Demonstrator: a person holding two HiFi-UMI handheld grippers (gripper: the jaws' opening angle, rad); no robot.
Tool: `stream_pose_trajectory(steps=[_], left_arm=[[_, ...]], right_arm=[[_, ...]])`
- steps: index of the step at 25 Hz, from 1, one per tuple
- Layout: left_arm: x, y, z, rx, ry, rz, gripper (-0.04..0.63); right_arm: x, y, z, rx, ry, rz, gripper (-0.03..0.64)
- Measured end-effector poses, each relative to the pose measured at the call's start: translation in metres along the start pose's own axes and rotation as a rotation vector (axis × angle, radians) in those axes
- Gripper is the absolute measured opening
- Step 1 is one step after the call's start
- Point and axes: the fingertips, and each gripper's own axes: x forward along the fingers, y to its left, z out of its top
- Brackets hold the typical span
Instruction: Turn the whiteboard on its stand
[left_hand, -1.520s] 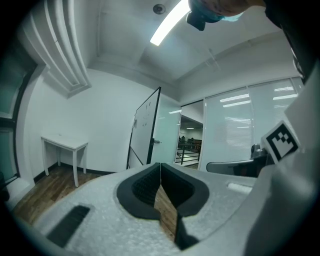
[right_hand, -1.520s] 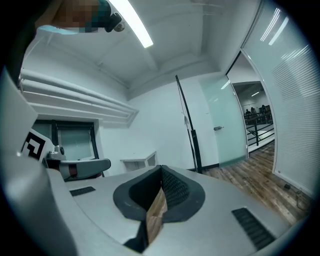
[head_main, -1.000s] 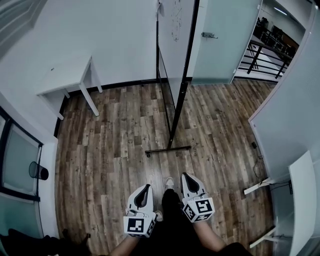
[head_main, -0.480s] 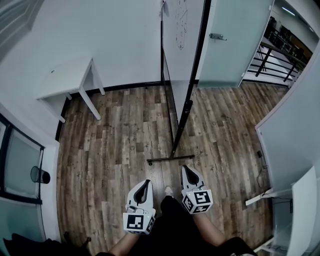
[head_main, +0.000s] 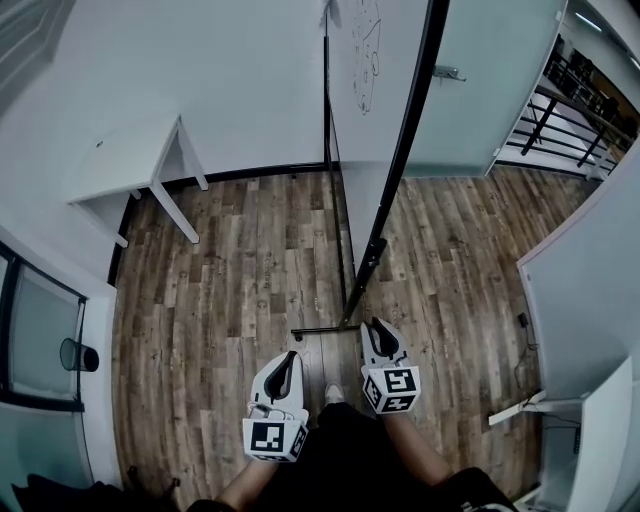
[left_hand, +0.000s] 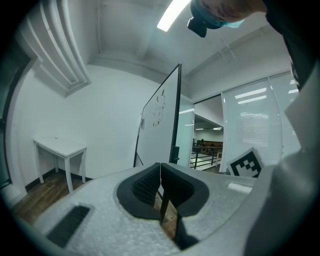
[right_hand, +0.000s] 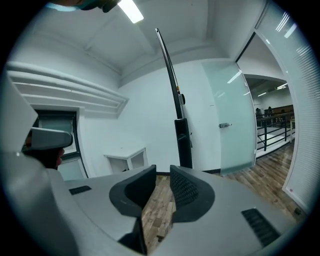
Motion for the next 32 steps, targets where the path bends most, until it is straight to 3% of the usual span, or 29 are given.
stream_pose_trajectory(steps=[4,12,20,32], left_arm=[[0.035,0.006,-0.001,-0.003,0.002,0.007,0.018],[0.075,0.021,-0.004,-0.013,0.018,0.033,0.018],[0.09,0.032,-0.013,-0.023,0.039,0.051,0.018],[0.081,0.042,-0.014,-0.043,0.036,0.081,0.018]], right_arm=[[0.042,-0.023,-0.007,-0.009,0.047,-0.008,0.143],[0.125,-0.062,-0.015,-0.027,0.097,-0.056,0.225],[0.17,-0.08,-0.021,-0.032,0.121,-0.083,0.232],[0.185,-0.083,-0.023,-0.07,0.127,-0.102,0.221]])
